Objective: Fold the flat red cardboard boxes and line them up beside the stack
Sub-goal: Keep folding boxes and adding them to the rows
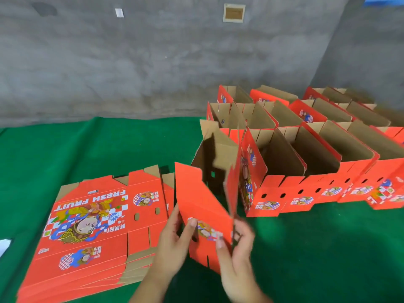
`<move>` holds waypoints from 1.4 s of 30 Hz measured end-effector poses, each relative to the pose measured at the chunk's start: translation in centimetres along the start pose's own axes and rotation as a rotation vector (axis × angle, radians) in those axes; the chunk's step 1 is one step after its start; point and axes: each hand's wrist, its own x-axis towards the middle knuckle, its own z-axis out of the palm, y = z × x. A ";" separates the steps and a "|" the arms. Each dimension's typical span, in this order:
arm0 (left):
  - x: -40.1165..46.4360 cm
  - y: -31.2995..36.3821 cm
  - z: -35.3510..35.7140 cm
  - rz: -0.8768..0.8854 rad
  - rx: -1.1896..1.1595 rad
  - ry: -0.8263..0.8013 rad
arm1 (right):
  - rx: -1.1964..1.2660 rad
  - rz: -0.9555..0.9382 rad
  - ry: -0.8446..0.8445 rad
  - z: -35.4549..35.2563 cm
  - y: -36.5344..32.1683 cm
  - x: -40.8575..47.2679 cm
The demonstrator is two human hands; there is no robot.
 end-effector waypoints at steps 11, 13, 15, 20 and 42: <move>-4.2 0.9 0.3 0.118 0.107 -0.121 | -0.060 0.138 -0.631 -0.7 2.5 -1.4; -4.4 0.3 -0.5 0.047 0.132 0.004 | -0.045 0.040 -0.526 -1.6 2.1 0.8; -4.4 0.2 -1.5 -0.023 0.075 0.049 | 0.009 0.093 -0.255 -1.9 2.0 4.4; -4.2 0.4 -3.6 -0.076 -0.157 0.079 | 0.126 0.538 -0.036 -2.0 1.3 15.6; -3.3 0.8 -3.5 0.068 0.018 0.291 | 0.583 0.469 -0.232 -7.7 -2.6 16.2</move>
